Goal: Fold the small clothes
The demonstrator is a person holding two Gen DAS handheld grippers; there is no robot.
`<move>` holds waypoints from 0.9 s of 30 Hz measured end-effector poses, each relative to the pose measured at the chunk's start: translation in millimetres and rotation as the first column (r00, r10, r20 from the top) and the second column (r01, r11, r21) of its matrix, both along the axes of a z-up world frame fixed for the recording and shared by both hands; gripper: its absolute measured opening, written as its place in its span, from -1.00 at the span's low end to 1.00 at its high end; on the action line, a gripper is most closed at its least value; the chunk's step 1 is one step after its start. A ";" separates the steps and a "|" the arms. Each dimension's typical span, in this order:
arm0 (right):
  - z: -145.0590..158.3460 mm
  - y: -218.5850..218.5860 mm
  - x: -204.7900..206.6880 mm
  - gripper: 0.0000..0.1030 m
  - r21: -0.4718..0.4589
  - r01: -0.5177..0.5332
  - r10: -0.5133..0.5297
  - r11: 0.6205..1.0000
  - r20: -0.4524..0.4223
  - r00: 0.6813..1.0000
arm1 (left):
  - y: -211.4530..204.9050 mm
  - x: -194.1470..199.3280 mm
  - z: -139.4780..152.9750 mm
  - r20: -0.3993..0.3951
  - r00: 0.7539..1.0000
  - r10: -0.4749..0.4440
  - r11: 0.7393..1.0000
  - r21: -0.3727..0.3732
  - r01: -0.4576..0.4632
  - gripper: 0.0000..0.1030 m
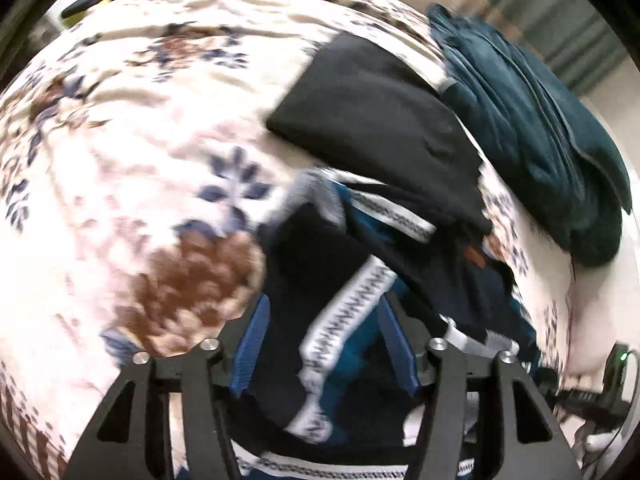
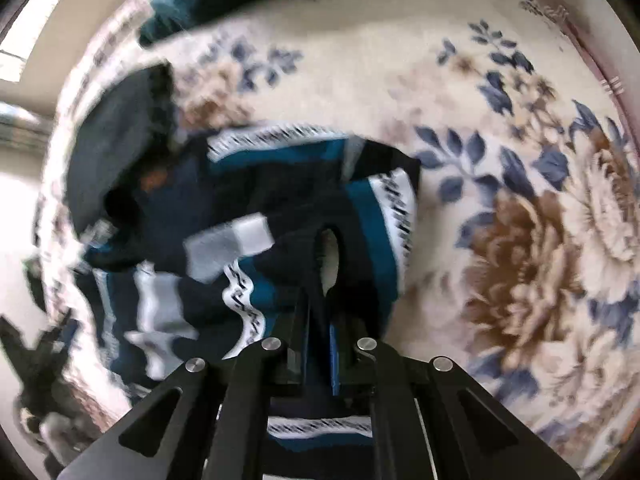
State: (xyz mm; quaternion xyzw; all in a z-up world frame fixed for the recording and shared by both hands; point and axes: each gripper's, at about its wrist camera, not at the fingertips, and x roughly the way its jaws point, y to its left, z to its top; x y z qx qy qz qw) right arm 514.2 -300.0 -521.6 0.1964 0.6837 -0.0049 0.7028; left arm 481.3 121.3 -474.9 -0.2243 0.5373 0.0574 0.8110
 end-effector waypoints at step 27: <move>-15.6 383.9 158.6 -0.90 0.060 -0.378 0.371 0.924 0.105 0.923 | 108.6 -15.1 -49.7 -0.092 0.985 0.143 0.984 0.120 -0.132 0.09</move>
